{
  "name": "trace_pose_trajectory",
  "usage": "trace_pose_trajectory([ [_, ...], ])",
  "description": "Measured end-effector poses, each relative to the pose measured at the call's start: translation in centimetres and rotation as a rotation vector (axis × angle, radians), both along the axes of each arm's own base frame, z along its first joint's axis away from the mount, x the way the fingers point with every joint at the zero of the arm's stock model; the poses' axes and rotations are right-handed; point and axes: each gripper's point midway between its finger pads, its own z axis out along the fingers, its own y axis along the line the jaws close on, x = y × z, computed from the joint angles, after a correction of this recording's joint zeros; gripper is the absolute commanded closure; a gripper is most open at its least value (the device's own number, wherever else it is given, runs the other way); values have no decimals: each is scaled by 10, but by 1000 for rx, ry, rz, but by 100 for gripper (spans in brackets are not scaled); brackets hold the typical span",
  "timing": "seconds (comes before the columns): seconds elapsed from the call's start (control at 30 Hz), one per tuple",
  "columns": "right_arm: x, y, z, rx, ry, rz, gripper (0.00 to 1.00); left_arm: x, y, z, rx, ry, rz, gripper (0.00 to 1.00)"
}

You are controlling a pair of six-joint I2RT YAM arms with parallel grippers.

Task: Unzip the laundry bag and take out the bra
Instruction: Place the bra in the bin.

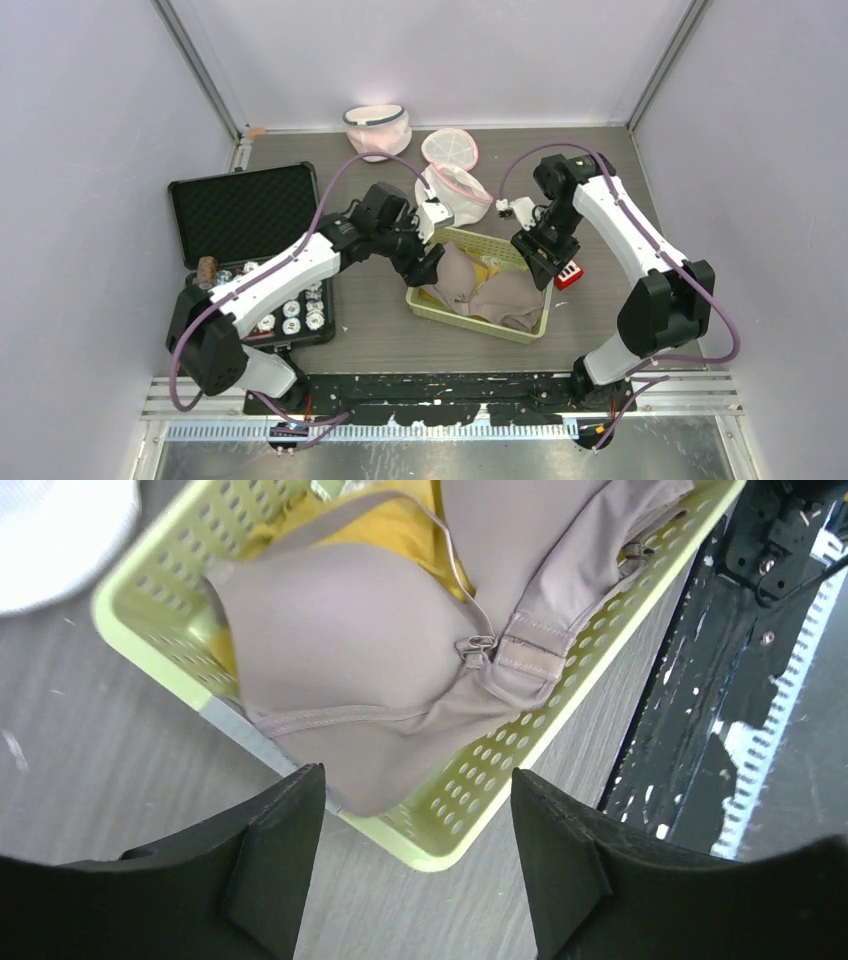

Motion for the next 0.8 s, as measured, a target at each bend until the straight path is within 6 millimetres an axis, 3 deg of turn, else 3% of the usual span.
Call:
trace_pose_trajectory([
  [0.17, 2, 7, 16, 59, -77, 18, 46, -2, 5, 30, -41, -185, -147, 33],
  [0.33, -5, 27, 10, 115, -59, 54, 50, 0, -1, 32, -53, -306, -303, 39],
  [0.57, -24, 34, -28, 104, 58, 56, 54, 11, -14, -11, -1, -334, -431, 52],
  [0.8, -10, 31, -64, 35, 74, 26, 55, -1, -18, -61, 103, -338, -530, 64],
])
